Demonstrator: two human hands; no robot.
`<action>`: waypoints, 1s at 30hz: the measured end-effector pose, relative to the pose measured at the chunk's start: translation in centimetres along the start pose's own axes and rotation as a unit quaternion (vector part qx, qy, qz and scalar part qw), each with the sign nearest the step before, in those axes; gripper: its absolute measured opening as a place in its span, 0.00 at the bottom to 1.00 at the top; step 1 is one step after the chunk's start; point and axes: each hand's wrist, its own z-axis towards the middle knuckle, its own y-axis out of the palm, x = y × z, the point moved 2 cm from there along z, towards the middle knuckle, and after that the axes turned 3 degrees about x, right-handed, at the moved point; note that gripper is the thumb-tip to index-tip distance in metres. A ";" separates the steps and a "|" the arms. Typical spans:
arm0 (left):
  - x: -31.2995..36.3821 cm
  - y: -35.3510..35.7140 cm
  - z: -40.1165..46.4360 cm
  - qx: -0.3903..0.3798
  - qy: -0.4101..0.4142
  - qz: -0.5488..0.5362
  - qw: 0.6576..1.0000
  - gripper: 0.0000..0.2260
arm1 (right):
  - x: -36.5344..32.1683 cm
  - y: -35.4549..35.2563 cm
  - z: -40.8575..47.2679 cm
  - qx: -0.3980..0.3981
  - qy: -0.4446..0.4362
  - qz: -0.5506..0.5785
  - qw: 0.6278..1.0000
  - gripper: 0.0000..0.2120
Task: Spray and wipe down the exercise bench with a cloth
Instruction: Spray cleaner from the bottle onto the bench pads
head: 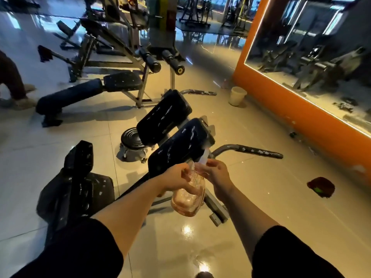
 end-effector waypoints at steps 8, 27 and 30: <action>5.1 4.2 4.1 -0.066 0.016 0.060 0.996 0.21 | 0.0 -7.0 -0.1 0.079 0.016 0.066 0.995 0.18; 18.7 27.8 25.1 -0.143 -0.034 0.091 0.985 0.20 | 3.2 -39.2 7.7 0.169 0.074 0.118 0.976 0.04; 21.4 31.0 28.2 -0.153 -0.017 0.079 0.985 0.20 | 3.1 -44.3 8.9 0.198 0.078 0.128 0.969 0.16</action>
